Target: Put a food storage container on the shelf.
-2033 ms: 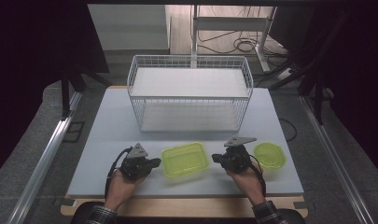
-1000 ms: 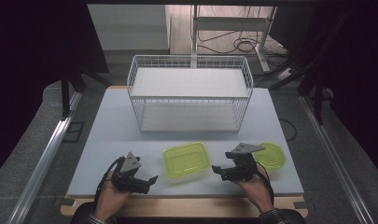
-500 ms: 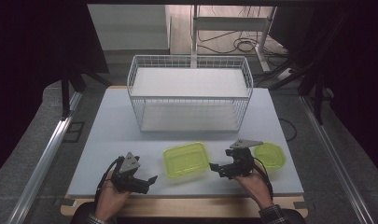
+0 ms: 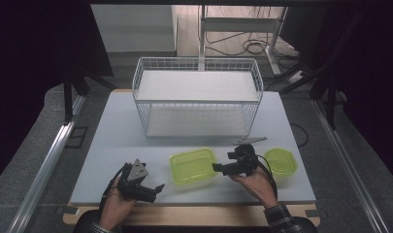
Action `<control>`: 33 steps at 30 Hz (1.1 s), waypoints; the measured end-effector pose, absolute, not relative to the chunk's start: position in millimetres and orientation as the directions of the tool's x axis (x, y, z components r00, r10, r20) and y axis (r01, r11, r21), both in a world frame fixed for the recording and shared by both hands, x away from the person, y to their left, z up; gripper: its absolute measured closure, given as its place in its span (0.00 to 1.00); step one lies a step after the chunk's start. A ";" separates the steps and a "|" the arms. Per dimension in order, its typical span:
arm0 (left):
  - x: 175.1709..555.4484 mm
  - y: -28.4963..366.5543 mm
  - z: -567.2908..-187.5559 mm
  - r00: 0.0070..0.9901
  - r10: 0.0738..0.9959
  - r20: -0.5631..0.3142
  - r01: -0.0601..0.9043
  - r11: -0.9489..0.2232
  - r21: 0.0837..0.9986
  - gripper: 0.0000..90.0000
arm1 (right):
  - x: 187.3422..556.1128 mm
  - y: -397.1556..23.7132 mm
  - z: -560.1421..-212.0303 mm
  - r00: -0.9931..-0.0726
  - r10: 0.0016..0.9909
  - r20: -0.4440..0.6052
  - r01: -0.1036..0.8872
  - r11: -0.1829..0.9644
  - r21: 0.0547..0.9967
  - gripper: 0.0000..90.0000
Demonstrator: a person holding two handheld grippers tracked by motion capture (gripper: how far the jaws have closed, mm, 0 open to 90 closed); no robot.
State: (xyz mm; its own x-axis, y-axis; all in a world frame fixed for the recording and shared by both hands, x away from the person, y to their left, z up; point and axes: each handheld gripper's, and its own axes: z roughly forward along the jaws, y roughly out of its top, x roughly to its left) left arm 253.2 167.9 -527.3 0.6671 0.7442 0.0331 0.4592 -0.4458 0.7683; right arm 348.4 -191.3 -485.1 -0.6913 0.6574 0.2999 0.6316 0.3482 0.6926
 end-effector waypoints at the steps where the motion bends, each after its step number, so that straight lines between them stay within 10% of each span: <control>1: 253.2 168.3 -527.0 0.666 0.745 0.036 0.457 -0.446 0.770 0.02 | 350.3 -190.7 -484.1 -0.690 0.656 0.304 0.633 0.345 0.693 0.17; 33: 252.4 165.6 -527.6 0.674 0.735 0.074 0.442 -0.481 0.757 0.02 | 393.7 -185.0 -510.6 -0.525 0.581 0.622 0.840 0.235 0.489 0.81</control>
State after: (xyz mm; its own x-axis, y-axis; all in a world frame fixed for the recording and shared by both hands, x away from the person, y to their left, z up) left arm 252.4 165.6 -527.6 0.6743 0.7348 0.0736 0.4415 -0.4810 0.7574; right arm 393.7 -185.0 -510.6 -0.5252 0.5808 0.6219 0.8397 0.2352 0.4894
